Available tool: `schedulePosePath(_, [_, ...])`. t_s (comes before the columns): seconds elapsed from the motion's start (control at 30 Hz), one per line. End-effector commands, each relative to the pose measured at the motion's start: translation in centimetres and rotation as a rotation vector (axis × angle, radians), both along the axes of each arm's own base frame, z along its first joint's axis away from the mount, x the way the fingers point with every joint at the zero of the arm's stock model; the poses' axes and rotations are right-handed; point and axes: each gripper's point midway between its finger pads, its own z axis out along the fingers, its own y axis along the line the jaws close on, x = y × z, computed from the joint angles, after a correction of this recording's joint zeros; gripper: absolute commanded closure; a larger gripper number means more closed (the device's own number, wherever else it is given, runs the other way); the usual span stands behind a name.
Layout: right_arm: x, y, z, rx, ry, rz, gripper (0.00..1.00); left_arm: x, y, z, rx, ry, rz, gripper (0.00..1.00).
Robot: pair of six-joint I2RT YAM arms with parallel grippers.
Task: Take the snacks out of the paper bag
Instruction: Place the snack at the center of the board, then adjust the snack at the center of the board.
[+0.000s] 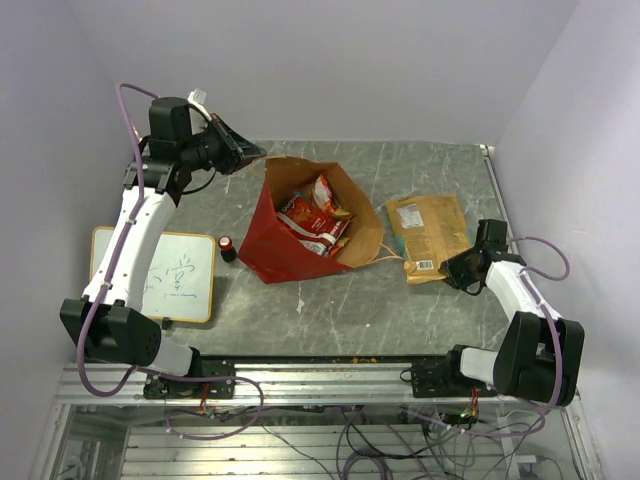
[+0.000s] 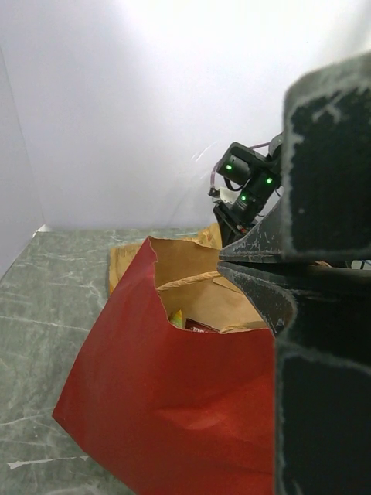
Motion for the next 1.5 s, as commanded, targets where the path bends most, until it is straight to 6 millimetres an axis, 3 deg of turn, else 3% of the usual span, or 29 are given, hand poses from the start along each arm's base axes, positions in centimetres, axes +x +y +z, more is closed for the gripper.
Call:
schedulePosePath(0.0, [-2.2,-0.1,-0.3,-0.030,0.052,0.044,0.66,-0.7,0.0,1.7,-0.012,-0.065,-0.026,0.87])
schedulePosePath(0.17, [-3.5,0.9,0.8,-0.008,0.048,0.094,0.55,-0.8,0.1,1.6,-0.005,-0.065,-0.024,0.87])
schedulePosePath(0.33, [-3.1,0.2,4.3,-0.088,-0.018,0.178,0.40,-0.9,-0.3,1.7,-0.023,-0.062,-0.050,0.86])
schedulePosePath(0.5, [0.2,0.7,8.6,-0.154,-0.188,0.365,0.28,-1.2,-0.6,2.2,-0.024,-0.088,-0.074,0.86])
schedulePosePath(0.57, [1.9,2.1,9.9,-0.126,-0.261,0.468,0.25,-1.3,-0.7,2.3,-0.024,-0.090,-0.083,0.88])
schedulePosePath(0.63, [3.6,4.7,10.7,-0.068,-0.334,0.604,0.21,-1.3,-0.8,2.2,-0.026,-0.086,-0.087,0.89])
schedulePosePath(0.73, [5.4,9.1,9.8,-0.041,-0.297,0.781,0.19,-1.3,-0.9,2.2,-0.028,-0.091,-0.088,0.89])
schedulePosePath(0.83, [8.4,13.1,9.6,-0.092,-0.263,0.901,0.17,-1.4,-1.0,2.5,-0.030,-0.098,-0.092,0.89])
schedulePosePath(0.93, [11.9,14.5,8.3,-0.118,-0.222,0.900,0.17,-1.6,-1.1,2.8,-0.025,-0.108,-0.094,0.89])
schedulePosePath(1.13, [17.0,18.0,2.9,-0.144,-0.077,0.991,0.16,-1.9,-1.1,2.9,-0.028,-0.118,-0.089,0.89])
schedulePosePath(1.37, [19.6,17.9,-2.1,-0.186,0.042,0.963,0.17,-1.8,-1.0,3.5,-0.020,-0.137,-0.082,0.89])
schedulePosePath(1.47, [20.2,16.8,-3.6,-0.241,0.089,0.938,0.17,-1.8,-0.8,3.4,-0.015,-0.140,-0.074,0.89])
